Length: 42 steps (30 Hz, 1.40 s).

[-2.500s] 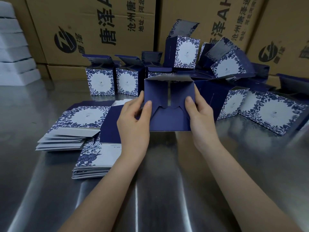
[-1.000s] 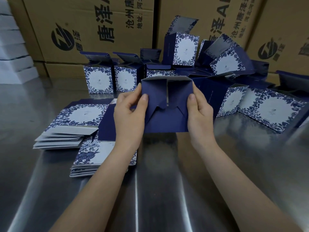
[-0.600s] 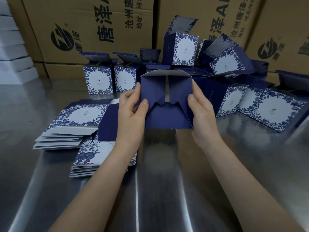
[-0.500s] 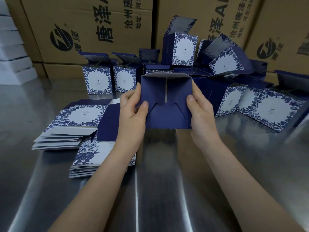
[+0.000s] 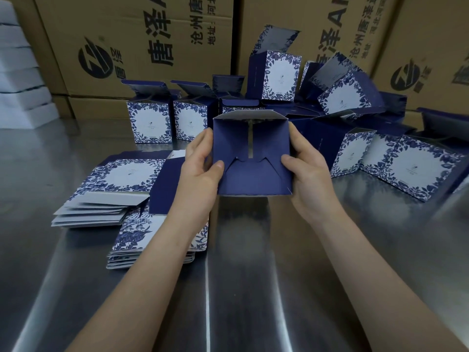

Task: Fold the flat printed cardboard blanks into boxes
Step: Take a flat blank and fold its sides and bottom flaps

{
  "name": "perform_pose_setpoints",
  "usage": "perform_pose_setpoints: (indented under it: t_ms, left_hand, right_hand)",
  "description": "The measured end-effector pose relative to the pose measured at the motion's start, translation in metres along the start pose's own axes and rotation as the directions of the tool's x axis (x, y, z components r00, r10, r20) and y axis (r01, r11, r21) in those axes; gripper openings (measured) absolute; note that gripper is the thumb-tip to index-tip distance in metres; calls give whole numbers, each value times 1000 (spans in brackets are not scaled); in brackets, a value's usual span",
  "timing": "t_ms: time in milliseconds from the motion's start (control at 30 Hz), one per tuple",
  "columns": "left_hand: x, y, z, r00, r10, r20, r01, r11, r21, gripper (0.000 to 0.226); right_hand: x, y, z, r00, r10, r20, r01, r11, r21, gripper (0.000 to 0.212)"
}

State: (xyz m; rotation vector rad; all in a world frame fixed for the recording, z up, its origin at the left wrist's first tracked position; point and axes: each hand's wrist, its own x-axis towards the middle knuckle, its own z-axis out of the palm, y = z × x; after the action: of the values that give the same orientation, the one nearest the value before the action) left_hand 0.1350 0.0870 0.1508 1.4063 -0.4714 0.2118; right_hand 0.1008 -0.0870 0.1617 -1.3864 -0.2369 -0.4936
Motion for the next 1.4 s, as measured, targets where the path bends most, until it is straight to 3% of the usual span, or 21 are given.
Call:
perform_pose_setpoints:
  t_ms: [133, 267, 433, 633, 800, 933, 1200, 1400]
  left_hand:
    - [-2, 0, 1, 999, 9, 42, -7, 998, -62, 60]
    - [-7, 2, 4, 996, 71, 52, -67, 995, -72, 69]
    - [-9, 4, 5, 986, 137, 91, -140, 990, 31, 78]
    - [-11, 5, 8, 995, 98, 36, -101, 991, 92, 62]
    - [-14, 8, 11, 993, 115, 35, -117, 989, 87, 44]
    - [-18, 4, 15, 984, 166, -56, -149, 960, 239, 37]
    - [-16, 1, 16, 973, 183, -140, -137, 948, 287, 74]
    - [-15, 2, 17, 966, 201, -162, -139, 933, 331, 74]
  right_hand:
    - [-2, -8, 3, 996, -86, 27, 88, 994, -59, 79]
    - [-4, -10, 3, 986, -150, 67, 162, 958, -237, 84]
    - [-9, -10, 8, 990, -143, -4, 138, 963, -231, 58]
    - [-11, -11, 10, 991, -137, 6, 132, 939, -319, 29]
    - [-12, -8, 8, 981, -181, 64, 188, 851, -490, 54]
    - [-11, -9, 7, 981, -186, 53, 185, 825, -534, 70]
    - [-10, -7, 12, 969, -235, 70, 224, 733, -642, 84]
    - [-11, -4, 13, 944, -322, 73, 284, 681, -675, 78]
